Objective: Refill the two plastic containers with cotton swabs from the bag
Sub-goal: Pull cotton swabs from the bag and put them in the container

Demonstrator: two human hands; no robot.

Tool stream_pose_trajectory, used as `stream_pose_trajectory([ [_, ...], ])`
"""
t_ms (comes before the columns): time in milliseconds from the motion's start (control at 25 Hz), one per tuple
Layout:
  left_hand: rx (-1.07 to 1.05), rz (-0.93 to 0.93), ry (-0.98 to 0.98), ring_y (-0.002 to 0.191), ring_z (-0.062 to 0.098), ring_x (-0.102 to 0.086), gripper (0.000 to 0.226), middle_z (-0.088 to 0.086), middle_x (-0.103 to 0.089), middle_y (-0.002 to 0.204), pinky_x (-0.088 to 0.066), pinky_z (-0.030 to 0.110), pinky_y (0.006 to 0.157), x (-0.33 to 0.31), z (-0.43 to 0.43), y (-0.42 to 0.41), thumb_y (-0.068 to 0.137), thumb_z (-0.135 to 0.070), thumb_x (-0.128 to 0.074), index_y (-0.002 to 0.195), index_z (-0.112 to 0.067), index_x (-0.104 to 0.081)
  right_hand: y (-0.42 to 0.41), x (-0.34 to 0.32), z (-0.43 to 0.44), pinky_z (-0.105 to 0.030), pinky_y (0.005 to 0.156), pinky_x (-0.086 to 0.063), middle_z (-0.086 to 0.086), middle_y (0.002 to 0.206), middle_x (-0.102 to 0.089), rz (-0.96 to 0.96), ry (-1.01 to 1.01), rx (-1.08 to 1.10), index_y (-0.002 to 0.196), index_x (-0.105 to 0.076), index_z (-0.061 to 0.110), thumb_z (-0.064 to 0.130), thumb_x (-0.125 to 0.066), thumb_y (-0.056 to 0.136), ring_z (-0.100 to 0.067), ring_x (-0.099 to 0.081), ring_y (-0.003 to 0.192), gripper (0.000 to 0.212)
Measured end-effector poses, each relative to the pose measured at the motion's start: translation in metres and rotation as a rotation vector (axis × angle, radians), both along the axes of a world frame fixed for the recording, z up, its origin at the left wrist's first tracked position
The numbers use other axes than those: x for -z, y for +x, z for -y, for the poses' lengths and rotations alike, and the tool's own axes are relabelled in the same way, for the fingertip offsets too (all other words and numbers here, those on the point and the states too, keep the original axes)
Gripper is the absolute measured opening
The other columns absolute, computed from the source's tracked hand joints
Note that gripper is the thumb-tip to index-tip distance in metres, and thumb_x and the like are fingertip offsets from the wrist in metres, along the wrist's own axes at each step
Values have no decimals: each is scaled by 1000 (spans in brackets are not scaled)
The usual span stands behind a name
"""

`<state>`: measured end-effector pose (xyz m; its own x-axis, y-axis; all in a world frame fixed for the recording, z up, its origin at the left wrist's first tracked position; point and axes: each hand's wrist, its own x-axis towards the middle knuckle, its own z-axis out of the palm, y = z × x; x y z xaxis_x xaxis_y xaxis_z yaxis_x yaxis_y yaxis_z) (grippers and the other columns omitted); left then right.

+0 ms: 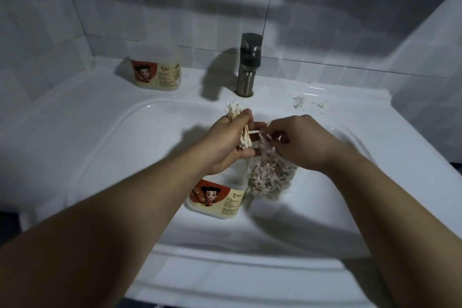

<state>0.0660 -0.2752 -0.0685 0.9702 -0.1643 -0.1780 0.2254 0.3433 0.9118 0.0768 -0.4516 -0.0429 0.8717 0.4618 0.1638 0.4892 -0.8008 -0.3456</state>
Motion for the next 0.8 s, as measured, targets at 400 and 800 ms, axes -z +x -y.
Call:
stream_pose_trajectory([
  [400,255,-153,882,89,23,-71,24,6,-75,91,-56,45,95,10,-14,-4,103,-24,-43,105,-12,-63,1,7,0,-27,85,-50,12,100,-69,-105,-126,36,103,-74,28,21,-63,86,-12,-61,90,21],
  [800,225,64,1132,101,25,-69,37,7,-75,107,-52,45,101,18,-13,2,103,-41,-42,105,-14,-67,3,8,3,-26,76,-45,13,92,-64,-125,-114,39,92,-65,30,21,-64,87,-12,-56,85,10],
])
